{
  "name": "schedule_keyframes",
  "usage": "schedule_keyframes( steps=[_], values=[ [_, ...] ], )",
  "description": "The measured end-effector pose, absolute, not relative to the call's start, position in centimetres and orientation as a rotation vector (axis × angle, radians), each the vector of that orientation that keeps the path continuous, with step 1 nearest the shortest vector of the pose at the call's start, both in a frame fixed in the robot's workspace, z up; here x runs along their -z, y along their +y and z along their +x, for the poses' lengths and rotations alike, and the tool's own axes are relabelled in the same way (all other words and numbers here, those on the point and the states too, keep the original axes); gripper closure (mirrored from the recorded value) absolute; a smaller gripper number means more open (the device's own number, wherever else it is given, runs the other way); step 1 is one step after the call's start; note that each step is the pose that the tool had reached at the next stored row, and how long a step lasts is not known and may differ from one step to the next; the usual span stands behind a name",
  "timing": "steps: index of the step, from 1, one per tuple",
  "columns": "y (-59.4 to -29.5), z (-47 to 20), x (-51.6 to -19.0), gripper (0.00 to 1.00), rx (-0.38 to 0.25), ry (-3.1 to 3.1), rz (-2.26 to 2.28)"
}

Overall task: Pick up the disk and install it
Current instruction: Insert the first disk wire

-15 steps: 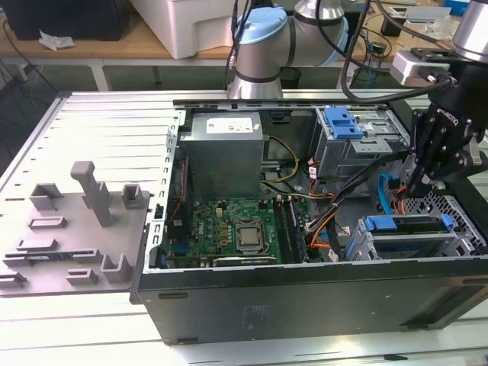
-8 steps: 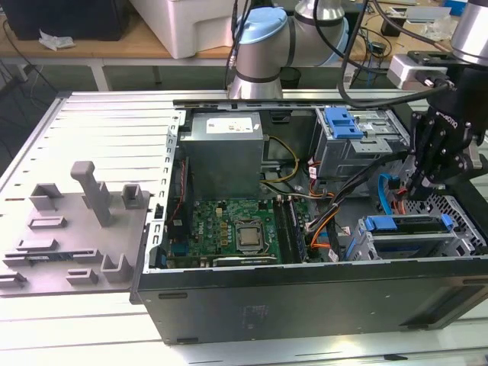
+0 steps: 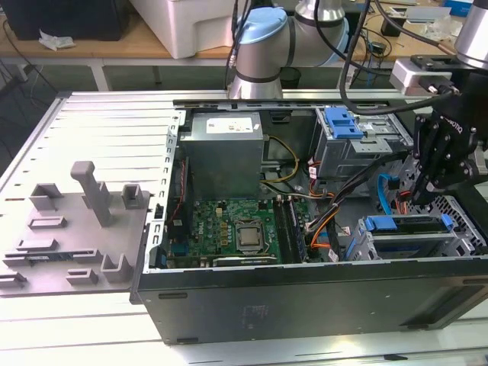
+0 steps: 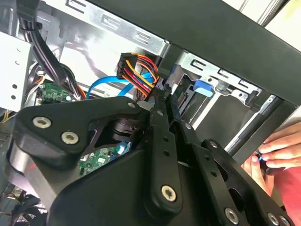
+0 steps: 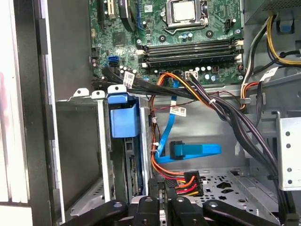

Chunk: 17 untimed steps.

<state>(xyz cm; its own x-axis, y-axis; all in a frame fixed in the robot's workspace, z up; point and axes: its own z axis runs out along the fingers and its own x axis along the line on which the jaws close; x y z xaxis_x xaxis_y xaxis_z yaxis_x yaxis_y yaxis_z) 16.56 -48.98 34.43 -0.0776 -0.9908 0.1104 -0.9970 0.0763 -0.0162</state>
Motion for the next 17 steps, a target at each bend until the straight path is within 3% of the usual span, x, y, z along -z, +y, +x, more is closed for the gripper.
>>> schedule_keyframes(
  steps=[17],
  values=[
    [-49.29,16.18,-34.52,0.84,-0.114,-2.27,2.094]
  ],
)
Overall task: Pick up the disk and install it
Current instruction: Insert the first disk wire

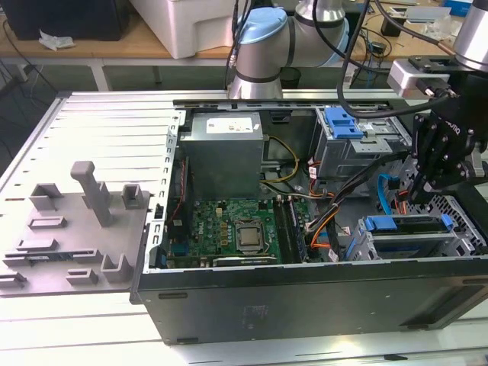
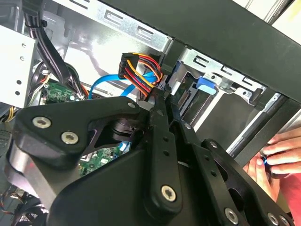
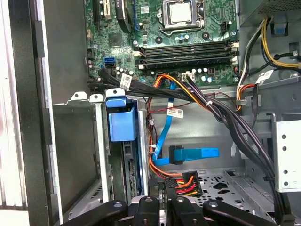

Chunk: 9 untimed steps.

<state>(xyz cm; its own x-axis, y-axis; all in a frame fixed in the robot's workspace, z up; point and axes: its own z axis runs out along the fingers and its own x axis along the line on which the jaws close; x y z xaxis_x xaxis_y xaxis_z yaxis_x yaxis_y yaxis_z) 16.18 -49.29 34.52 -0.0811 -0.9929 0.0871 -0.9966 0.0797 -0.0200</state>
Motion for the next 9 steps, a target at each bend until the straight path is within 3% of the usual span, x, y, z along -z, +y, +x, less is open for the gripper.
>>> schedule_keyframes(
  steps=[9],
  values=[
    [-49.65,16.18,-34.52,0.84,-0.102,-2.281,2.093]
  ],
)
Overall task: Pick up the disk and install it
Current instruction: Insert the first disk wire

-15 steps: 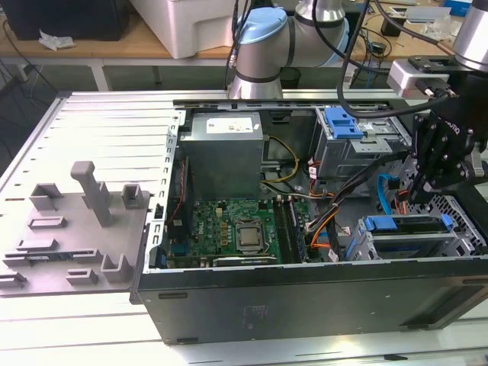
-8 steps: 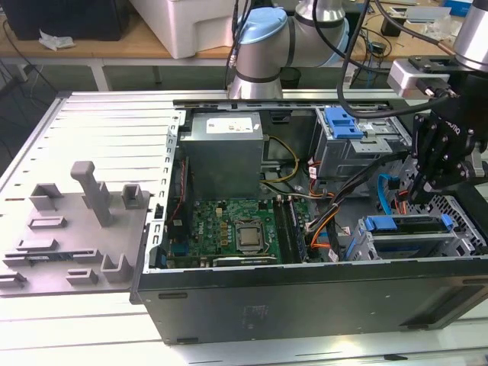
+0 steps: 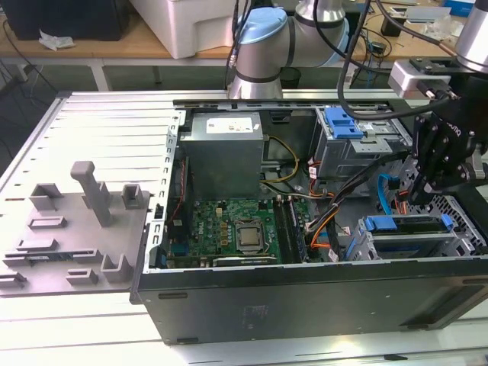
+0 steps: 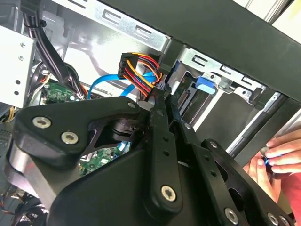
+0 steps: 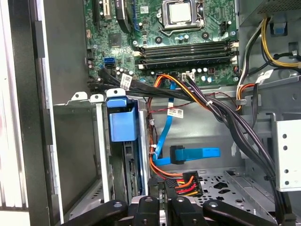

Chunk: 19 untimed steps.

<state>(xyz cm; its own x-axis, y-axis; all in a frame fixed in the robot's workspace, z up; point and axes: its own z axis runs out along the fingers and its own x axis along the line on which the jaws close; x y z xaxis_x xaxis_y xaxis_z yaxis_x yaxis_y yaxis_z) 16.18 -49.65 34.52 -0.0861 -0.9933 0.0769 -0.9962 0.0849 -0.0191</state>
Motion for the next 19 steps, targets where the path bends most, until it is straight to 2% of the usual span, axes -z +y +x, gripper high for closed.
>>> schedule_keyframes(
  steps=[19],
  values=[
    [-50.9,16.2,-34.5,0.84,-0.057,-2.351,2.051]
  ],
)
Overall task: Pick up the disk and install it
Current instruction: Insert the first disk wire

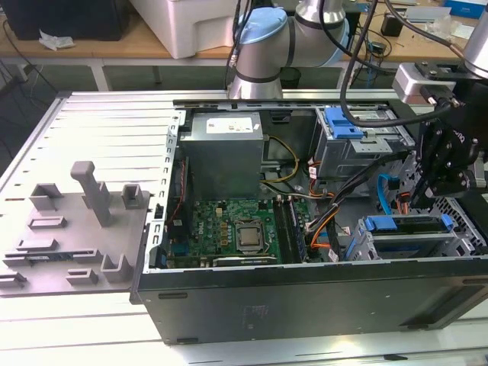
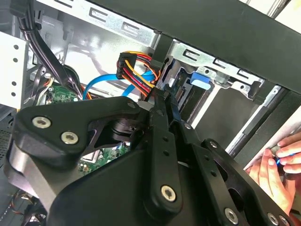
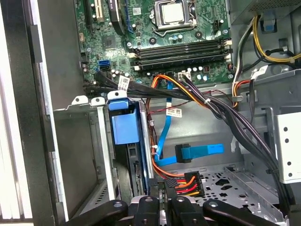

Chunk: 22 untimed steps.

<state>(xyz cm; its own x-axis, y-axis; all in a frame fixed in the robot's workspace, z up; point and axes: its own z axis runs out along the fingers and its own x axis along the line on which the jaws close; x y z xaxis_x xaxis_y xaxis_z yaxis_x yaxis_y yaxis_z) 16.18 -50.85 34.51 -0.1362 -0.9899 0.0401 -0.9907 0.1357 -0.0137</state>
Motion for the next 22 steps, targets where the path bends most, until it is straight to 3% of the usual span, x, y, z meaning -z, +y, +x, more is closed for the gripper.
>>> schedule_keyframes(
  steps=[22],
  values=[
    [-50.99,16.18,-34.61,0.84,-0.062,-2.271,2.136]
  ],
)
